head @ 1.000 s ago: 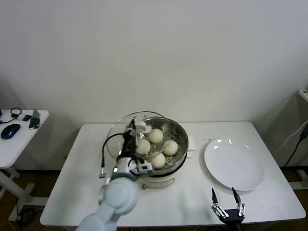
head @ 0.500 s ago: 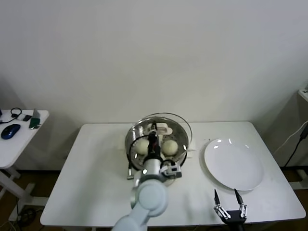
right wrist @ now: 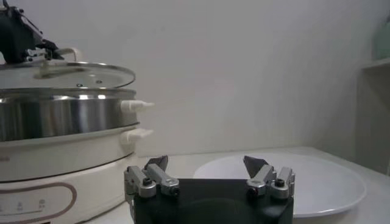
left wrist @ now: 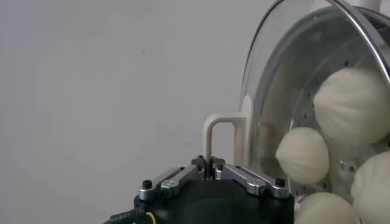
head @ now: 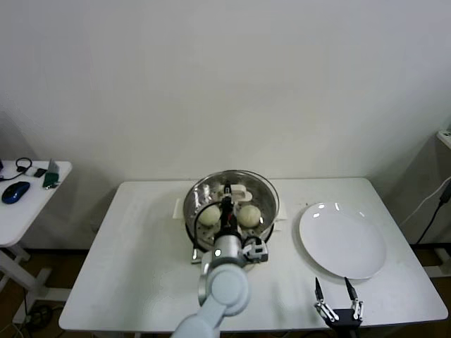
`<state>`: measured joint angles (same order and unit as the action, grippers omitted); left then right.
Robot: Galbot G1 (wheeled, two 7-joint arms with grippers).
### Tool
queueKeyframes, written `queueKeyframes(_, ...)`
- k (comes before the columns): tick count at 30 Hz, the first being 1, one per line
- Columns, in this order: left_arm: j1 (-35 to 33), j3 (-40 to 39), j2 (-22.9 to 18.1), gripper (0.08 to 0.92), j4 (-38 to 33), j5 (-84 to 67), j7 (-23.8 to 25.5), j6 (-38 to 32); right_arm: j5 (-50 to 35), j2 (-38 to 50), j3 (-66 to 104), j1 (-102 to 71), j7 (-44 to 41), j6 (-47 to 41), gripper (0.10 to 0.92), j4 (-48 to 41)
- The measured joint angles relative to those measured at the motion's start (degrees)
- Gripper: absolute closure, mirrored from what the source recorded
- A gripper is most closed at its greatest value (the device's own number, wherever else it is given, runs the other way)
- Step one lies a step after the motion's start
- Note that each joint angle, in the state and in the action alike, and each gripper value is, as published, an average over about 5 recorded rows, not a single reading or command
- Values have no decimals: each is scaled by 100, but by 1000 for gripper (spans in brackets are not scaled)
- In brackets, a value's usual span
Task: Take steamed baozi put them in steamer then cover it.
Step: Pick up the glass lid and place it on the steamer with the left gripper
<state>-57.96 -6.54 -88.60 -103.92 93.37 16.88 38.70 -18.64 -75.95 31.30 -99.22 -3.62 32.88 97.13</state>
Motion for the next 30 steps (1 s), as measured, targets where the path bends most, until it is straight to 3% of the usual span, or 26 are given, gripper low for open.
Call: queueKeyframes(30, -50, 157, 67, 862, 386, 50, -419, -236, 38, -45, 4, -24, 0, 144, 203, -58)
